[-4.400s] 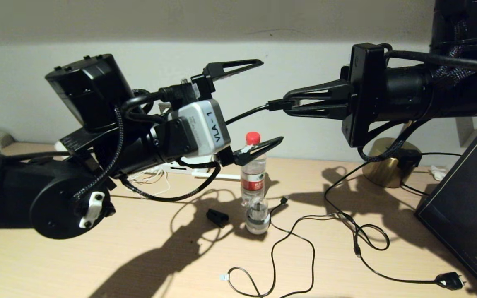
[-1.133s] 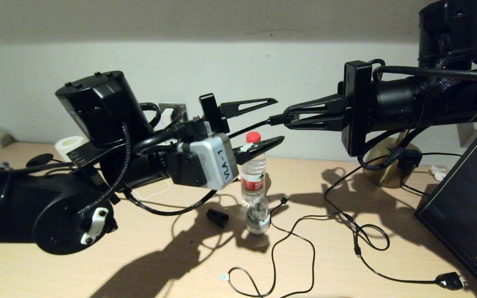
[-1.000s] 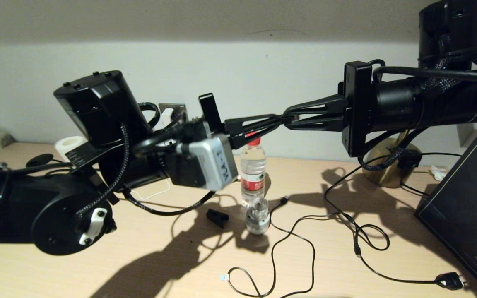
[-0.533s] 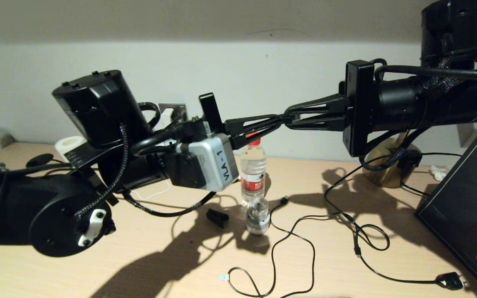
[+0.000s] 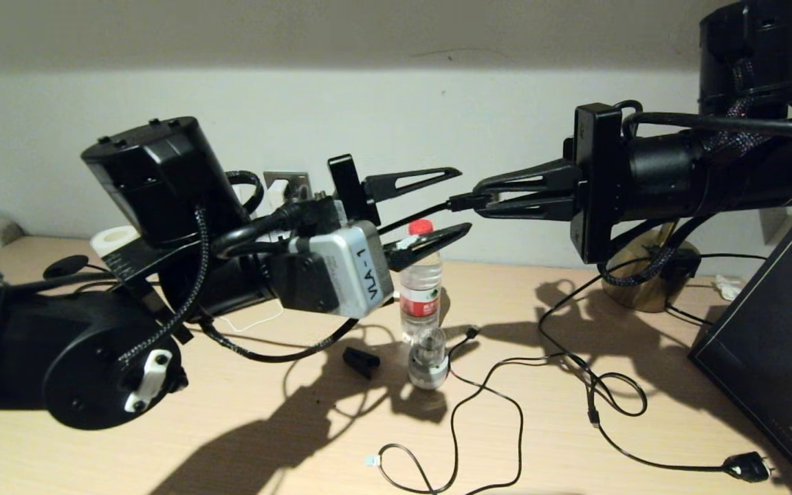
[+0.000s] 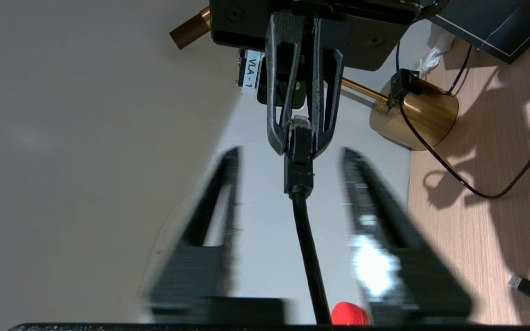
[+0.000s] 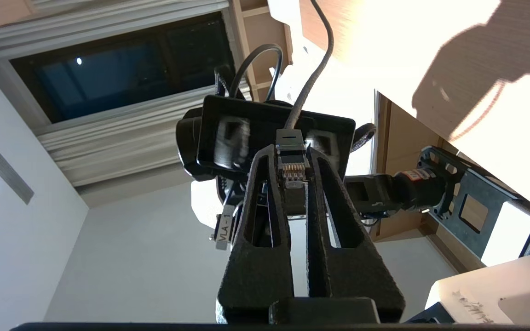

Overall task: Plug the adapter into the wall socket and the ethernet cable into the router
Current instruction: Hand it to the other hand

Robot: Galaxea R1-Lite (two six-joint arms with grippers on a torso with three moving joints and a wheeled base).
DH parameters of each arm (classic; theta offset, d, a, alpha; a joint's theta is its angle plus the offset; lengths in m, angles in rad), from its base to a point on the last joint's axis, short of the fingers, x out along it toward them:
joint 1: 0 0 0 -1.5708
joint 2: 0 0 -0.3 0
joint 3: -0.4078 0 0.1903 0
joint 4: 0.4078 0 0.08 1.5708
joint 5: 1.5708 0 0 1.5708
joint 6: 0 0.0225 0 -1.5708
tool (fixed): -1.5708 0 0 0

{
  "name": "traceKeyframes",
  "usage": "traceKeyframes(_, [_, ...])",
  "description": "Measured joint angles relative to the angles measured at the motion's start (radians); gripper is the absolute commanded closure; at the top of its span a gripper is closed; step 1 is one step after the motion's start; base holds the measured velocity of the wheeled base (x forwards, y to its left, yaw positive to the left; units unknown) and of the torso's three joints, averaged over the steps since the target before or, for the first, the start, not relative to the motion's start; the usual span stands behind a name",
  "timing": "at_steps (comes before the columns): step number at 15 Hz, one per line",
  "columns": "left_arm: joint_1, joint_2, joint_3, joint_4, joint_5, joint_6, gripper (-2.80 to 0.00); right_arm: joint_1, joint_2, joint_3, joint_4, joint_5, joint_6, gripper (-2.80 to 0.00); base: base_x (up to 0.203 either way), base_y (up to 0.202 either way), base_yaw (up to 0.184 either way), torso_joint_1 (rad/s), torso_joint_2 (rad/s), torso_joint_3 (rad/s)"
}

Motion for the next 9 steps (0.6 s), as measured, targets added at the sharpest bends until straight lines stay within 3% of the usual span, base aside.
traceKeyframes(9, [0.0, 0.012, -0.018, -0.006, 0.002, -0.006, -2.8, 0.002, -0.019, 0.02, 0.0, 0.005, -0.002, 0.0, 0.0, 0.0, 0.0, 0.0, 0.0, 0.0])
